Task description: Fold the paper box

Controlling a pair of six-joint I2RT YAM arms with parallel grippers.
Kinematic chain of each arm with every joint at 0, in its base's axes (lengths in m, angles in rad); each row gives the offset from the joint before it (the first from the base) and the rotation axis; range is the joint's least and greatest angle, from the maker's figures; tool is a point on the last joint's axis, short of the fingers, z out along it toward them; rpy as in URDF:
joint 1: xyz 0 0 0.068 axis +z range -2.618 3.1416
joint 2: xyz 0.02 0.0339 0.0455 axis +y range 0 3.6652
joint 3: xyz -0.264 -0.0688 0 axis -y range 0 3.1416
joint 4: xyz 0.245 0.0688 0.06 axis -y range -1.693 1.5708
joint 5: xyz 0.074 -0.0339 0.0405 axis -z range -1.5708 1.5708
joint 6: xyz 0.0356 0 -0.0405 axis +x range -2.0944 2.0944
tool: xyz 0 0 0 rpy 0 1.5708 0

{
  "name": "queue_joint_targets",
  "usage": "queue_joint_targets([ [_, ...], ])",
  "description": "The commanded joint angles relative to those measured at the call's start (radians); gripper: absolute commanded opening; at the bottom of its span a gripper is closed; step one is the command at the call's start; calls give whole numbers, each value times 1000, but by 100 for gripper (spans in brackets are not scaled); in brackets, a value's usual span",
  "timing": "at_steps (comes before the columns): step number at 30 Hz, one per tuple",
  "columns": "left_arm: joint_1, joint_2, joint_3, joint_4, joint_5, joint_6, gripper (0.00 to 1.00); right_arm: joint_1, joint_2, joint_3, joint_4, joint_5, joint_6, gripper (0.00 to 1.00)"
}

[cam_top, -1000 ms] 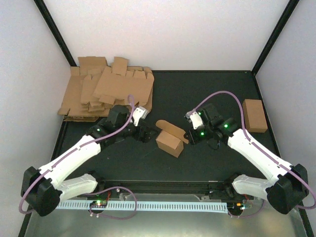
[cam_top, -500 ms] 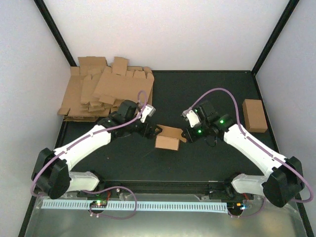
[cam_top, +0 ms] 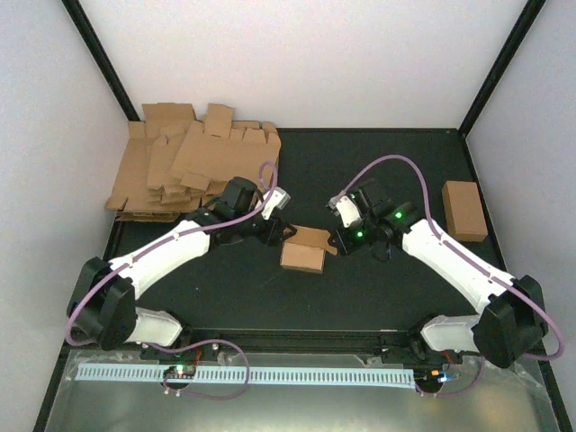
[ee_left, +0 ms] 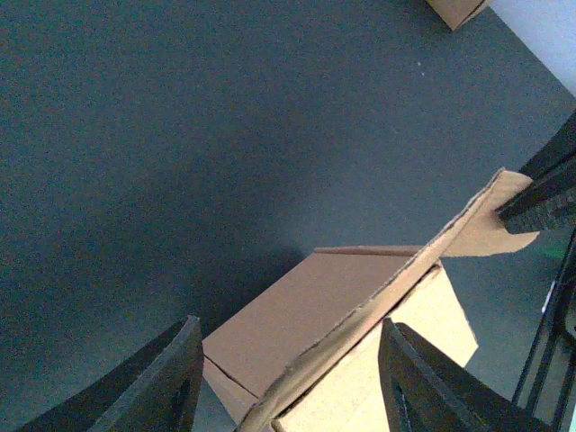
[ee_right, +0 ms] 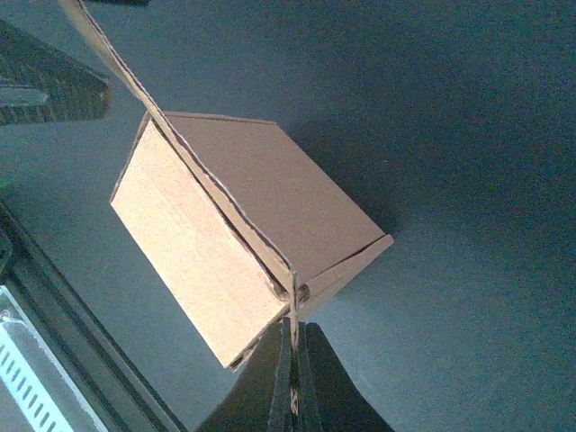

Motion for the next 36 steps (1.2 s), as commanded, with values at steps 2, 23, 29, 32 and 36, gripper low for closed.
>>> queue_joint_targets([
  [2, 8, -30, 47, -85, -32, 3, 54, 5, 29, 44, -11, 23, -2, 2],
  [23, -16, -39, 87, -232, -165, -125, 14, 4, 56, 75, 16, 63, 45, 2],
  [29, -40, -44, 104, -180, -166, -192, 2, 5, 74, 99, 70, 94, 111, 2],
  [32, -57, -47, 86, -112, -182, -244, 2, 5, 83, 97, 124, 121, 164, 2],
  [36, -67, -41, 59, -24, -250, -293, 2, 6, 103, 89, 198, 172, 227, 2],
])
